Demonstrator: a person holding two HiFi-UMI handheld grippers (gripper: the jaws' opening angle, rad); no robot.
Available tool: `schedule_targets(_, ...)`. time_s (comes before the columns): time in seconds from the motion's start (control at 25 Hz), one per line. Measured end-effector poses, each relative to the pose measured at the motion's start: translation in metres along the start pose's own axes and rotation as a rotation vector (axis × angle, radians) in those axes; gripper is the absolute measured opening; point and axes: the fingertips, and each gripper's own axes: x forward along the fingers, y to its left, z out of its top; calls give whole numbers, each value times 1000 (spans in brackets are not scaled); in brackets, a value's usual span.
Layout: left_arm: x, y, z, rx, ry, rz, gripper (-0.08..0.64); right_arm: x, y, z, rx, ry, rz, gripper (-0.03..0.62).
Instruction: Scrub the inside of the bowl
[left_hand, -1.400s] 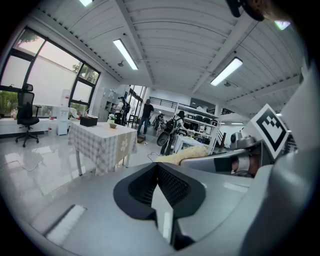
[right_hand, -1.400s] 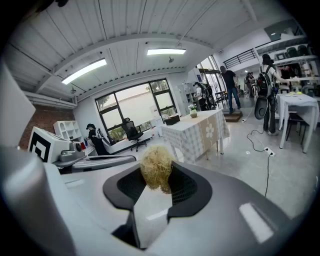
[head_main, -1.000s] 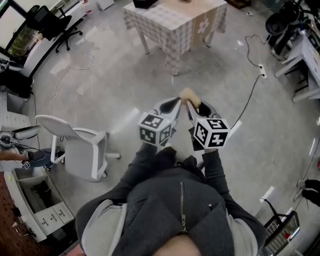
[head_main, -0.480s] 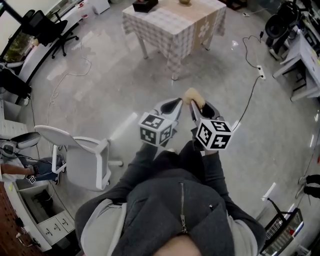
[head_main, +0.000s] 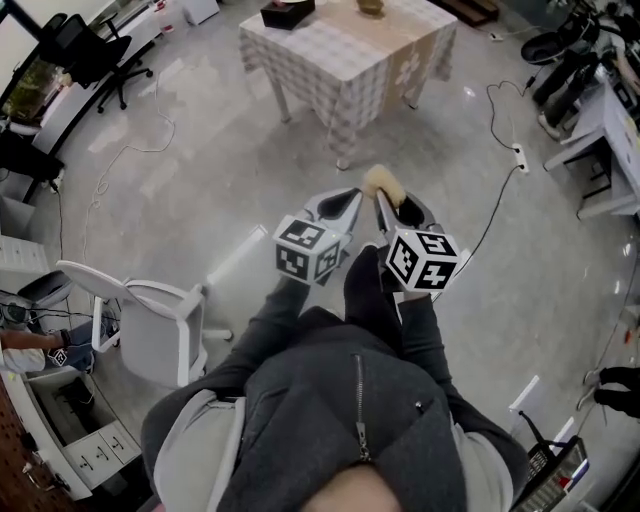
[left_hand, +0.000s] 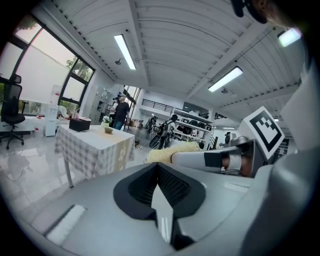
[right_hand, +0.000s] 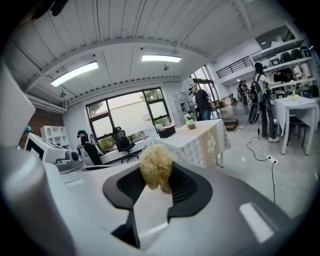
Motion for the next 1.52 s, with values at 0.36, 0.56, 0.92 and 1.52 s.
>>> schedule_targets(0.36, 101, 50, 53, 24, -21, 22, 9, 82, -67, 58, -12, 14, 16, 126)
schedule_targets(0.56, 154, 72, 68, 4, -22, 28, 9, 119, -103, 81, -33, 32, 21, 126)
schedule_targets(0.92, 223, 101, 89, 0, -25, 58, 9, 167, -159, 114, -44, 37, 29, 126)
schedule_targets(1.52, 267, 117, 88, -11, -20, 117, 9, 192, -196, 123, -39, 43, 62, 126)
